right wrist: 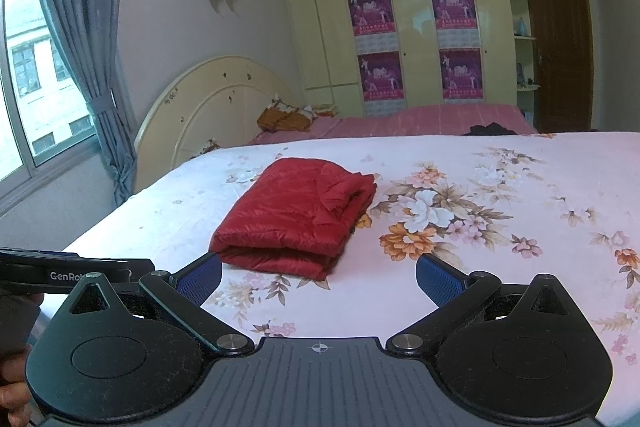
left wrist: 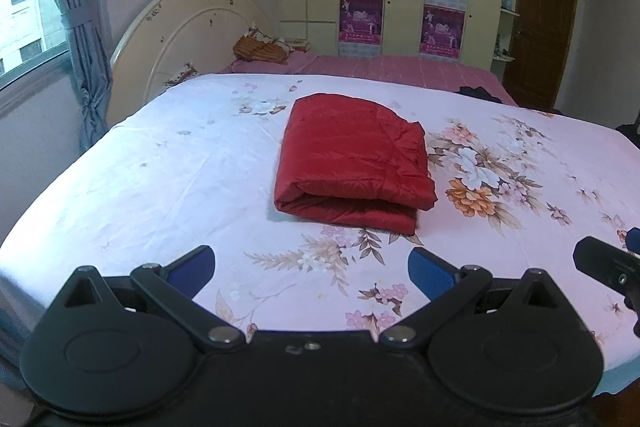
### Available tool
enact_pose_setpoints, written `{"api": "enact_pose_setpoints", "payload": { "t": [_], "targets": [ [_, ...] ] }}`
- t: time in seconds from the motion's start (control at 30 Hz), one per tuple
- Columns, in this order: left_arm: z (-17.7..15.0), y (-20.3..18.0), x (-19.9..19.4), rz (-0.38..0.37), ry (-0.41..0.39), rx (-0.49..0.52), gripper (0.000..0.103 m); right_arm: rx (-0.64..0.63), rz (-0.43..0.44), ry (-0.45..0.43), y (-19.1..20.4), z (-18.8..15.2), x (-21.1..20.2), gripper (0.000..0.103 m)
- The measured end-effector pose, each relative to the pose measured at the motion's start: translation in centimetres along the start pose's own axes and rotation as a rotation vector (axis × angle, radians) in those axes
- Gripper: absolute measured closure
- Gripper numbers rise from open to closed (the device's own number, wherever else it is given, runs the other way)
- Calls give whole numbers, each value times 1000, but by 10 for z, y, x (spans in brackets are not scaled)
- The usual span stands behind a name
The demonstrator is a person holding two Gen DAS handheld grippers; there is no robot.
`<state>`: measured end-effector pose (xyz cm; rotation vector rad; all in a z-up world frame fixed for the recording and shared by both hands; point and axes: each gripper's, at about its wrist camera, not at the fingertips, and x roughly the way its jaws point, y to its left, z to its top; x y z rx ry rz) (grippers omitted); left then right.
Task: Fold large clothes
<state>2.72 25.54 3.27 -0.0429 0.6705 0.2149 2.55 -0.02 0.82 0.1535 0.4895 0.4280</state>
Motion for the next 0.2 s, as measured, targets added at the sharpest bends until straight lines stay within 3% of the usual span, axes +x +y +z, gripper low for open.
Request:
{"api": "enact_pose_setpoints", "payload": {
  "t": [0.2],
  "targets": [
    [7,7,25,-21,5,-16,0,17,-27,26,-10,-4,14,1]
  ]
}}
